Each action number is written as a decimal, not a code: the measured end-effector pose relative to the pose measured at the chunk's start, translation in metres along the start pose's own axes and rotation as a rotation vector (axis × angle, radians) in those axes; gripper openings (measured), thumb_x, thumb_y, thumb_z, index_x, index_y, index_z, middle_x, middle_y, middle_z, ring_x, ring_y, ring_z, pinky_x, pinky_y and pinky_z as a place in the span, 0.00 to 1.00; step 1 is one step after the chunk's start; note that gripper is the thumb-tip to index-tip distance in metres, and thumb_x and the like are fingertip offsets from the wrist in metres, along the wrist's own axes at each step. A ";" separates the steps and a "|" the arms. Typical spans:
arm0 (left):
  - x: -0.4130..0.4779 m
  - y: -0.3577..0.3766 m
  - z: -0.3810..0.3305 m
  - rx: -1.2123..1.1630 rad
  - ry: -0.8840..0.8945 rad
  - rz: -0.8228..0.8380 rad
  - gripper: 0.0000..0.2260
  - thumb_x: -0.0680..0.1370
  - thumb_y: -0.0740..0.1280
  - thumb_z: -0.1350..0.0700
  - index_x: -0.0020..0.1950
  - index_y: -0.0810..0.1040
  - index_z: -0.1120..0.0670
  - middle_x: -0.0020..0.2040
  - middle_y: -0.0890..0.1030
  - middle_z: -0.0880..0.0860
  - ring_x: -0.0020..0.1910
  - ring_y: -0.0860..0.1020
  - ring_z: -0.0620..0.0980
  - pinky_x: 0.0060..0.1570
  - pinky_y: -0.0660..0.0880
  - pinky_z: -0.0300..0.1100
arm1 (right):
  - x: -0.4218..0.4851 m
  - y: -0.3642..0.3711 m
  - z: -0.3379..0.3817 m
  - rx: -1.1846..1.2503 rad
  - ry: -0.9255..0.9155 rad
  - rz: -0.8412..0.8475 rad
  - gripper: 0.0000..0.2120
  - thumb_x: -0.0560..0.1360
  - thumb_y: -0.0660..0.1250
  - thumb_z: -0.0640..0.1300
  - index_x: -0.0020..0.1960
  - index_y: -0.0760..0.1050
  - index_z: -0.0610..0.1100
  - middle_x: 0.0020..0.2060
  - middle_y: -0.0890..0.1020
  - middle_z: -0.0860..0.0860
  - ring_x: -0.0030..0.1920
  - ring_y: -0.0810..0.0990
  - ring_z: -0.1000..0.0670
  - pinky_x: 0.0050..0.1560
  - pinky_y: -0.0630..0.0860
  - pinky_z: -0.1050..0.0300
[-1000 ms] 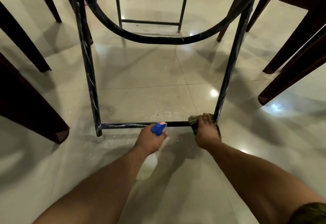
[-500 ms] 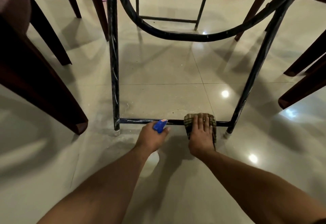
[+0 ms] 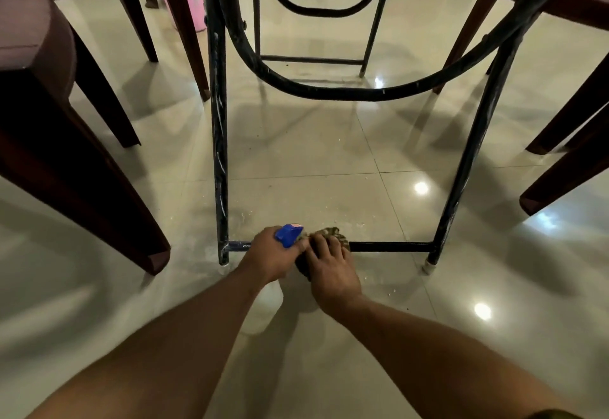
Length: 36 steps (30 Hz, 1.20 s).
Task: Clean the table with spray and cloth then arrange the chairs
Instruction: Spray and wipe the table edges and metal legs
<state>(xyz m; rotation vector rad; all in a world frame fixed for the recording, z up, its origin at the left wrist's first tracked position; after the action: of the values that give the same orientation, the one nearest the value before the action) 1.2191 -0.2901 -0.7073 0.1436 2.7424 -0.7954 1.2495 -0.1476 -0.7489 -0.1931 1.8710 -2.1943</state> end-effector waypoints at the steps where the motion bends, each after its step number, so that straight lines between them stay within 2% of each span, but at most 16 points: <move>1: 0.001 -0.004 -0.003 0.049 0.041 0.003 0.14 0.78 0.72 0.49 0.48 0.80 0.60 0.40 0.82 0.60 0.34 0.77 0.54 0.39 0.81 0.54 | 0.002 -0.001 -0.005 -0.032 -0.035 -0.007 0.34 0.78 0.63 0.44 0.80 0.53 0.48 0.75 0.60 0.44 0.73 0.59 0.39 0.74 0.61 0.42; 3: 0.003 -0.015 -0.008 0.149 0.115 0.037 0.15 0.79 0.71 0.50 0.46 0.79 0.63 0.39 0.80 0.62 0.34 0.76 0.55 0.42 0.79 0.56 | 0.010 -0.006 -0.016 -0.058 -0.086 0.033 0.36 0.76 0.67 0.43 0.79 0.54 0.48 0.71 0.62 0.44 0.67 0.66 0.40 0.66 0.70 0.43; 5: 0.007 -0.025 -0.009 0.231 0.180 0.079 0.17 0.79 0.71 0.49 0.43 0.77 0.63 0.35 0.78 0.60 0.32 0.74 0.54 0.41 0.78 0.57 | 0.016 -0.011 -0.023 -0.076 -0.068 0.058 0.35 0.76 0.68 0.44 0.78 0.56 0.47 0.67 0.65 0.44 0.62 0.69 0.42 0.61 0.73 0.46; 9: 0.012 -0.041 -0.009 0.349 0.226 0.119 0.18 0.79 0.71 0.49 0.42 0.76 0.63 0.32 0.74 0.55 0.30 0.72 0.51 0.35 0.72 0.49 | 0.015 -0.009 -0.008 -0.039 0.039 -0.047 0.24 0.76 0.63 0.43 0.72 0.66 0.48 0.63 0.69 0.44 0.64 0.67 0.40 0.67 0.66 0.45; 12: 0.010 -0.045 -0.007 0.416 0.252 0.150 0.15 0.79 0.70 0.49 0.42 0.76 0.59 0.33 0.74 0.53 0.31 0.70 0.47 0.35 0.68 0.43 | 0.020 -0.001 0.001 0.091 0.038 -0.013 0.26 0.76 0.60 0.38 0.74 0.64 0.48 0.73 0.66 0.45 0.76 0.57 0.40 0.77 0.50 0.37; 14: 0.006 -0.046 0.005 0.440 0.257 0.176 0.12 0.80 0.69 0.50 0.44 0.78 0.57 0.35 0.76 0.53 0.32 0.71 0.47 0.36 0.70 0.43 | 0.024 -0.001 0.002 0.167 0.014 0.062 0.29 0.76 0.58 0.35 0.77 0.62 0.47 0.77 0.63 0.48 0.79 0.52 0.43 0.79 0.44 0.40; 16: 0.004 -0.045 0.021 0.389 0.218 0.169 0.11 0.79 0.70 0.50 0.46 0.80 0.57 0.37 0.79 0.56 0.33 0.74 0.48 0.39 0.75 0.48 | 0.026 -0.002 0.002 0.215 0.003 0.070 0.31 0.76 0.58 0.33 0.78 0.61 0.48 0.78 0.63 0.50 0.80 0.52 0.46 0.79 0.44 0.42; 18: 0.004 -0.045 0.038 0.334 0.173 0.148 0.10 0.79 0.71 0.51 0.46 0.80 0.58 0.35 0.79 0.56 0.32 0.74 0.49 0.39 0.76 0.51 | 0.027 -0.002 0.004 0.253 0.005 0.035 0.30 0.77 0.59 0.33 0.77 0.63 0.49 0.77 0.65 0.51 0.79 0.55 0.48 0.80 0.46 0.44; 21: 0.007 -0.045 0.049 0.337 0.137 0.139 0.09 0.79 0.70 0.52 0.46 0.80 0.58 0.32 0.75 0.52 0.30 0.71 0.47 0.36 0.71 0.46 | 0.029 -0.004 0.014 0.314 0.012 -0.040 0.28 0.78 0.61 0.33 0.76 0.66 0.50 0.75 0.68 0.52 0.78 0.59 0.49 0.80 0.51 0.48; 24: 0.011 -0.050 0.052 0.322 0.124 0.110 0.06 0.79 0.70 0.53 0.47 0.79 0.55 0.33 0.76 0.51 0.31 0.72 0.46 0.36 0.73 0.45 | 0.037 -0.004 0.029 0.332 0.001 -0.098 0.31 0.78 0.61 0.33 0.77 0.62 0.52 0.78 0.62 0.53 0.80 0.53 0.48 0.80 0.45 0.47; 26: 0.016 -0.057 0.055 0.274 0.084 0.061 0.05 0.80 0.70 0.54 0.46 0.78 0.53 0.34 0.77 0.51 0.32 0.74 0.47 0.35 0.72 0.40 | 0.045 0.002 0.041 0.257 -0.068 -0.027 0.32 0.80 0.58 0.36 0.80 0.56 0.54 0.81 0.54 0.53 0.81 0.46 0.46 0.78 0.40 0.44; 29: 0.021 -0.066 0.061 0.232 0.028 0.031 0.06 0.79 0.70 0.53 0.46 0.79 0.54 0.36 0.80 0.53 0.35 0.77 0.50 0.39 0.76 0.43 | 0.050 0.007 0.037 -0.007 -0.353 0.157 0.36 0.80 0.59 0.38 0.81 0.45 0.56 0.81 0.48 0.51 0.80 0.47 0.42 0.78 0.47 0.41; 31: 0.021 -0.069 0.062 0.201 0.000 0.026 0.07 0.79 0.71 0.52 0.47 0.80 0.56 0.36 0.80 0.54 0.34 0.77 0.50 0.40 0.78 0.46 | 0.053 -0.002 0.012 -0.128 -0.462 0.231 0.41 0.79 0.63 0.38 0.81 0.43 0.59 0.81 0.49 0.53 0.79 0.54 0.42 0.75 0.63 0.40; 33: 0.020 -0.071 0.062 0.171 -0.022 0.029 0.08 0.79 0.71 0.53 0.47 0.80 0.57 0.35 0.79 0.54 0.33 0.76 0.50 0.40 0.78 0.47 | 0.057 -0.011 -0.005 -0.108 -0.318 0.243 0.39 0.79 0.64 0.40 0.80 0.46 0.59 0.81 0.52 0.53 0.77 0.61 0.43 0.67 0.73 0.42; 35: 0.018 -0.071 0.062 0.187 -0.010 0.041 0.07 0.79 0.71 0.52 0.46 0.79 0.54 0.35 0.78 0.52 0.34 0.77 0.49 0.40 0.78 0.44 | 0.057 -0.015 0.005 -0.016 -0.095 0.200 0.37 0.79 0.65 0.40 0.81 0.50 0.55 0.80 0.55 0.51 0.75 0.64 0.43 0.70 0.71 0.44; 36: 0.019 -0.070 0.062 0.207 0.004 0.044 0.06 0.79 0.71 0.51 0.47 0.80 0.53 0.36 0.79 0.51 0.35 0.78 0.49 0.39 0.77 0.41 | 0.059 -0.012 0.018 0.040 -0.066 0.177 0.36 0.79 0.64 0.39 0.81 0.51 0.53 0.80 0.55 0.49 0.76 0.63 0.43 0.73 0.67 0.45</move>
<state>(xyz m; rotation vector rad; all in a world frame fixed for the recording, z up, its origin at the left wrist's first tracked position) 1.2040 -0.3825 -0.7273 0.2467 2.6452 -1.0661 1.1965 -0.1791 -0.7376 -0.0873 1.7366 -2.0798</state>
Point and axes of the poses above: each hand's wrist, its own x-axis towards the middle knuckle, its own y-axis out of the palm, z = x × y, the point moved 2 cm from there along x, towards the middle knuckle
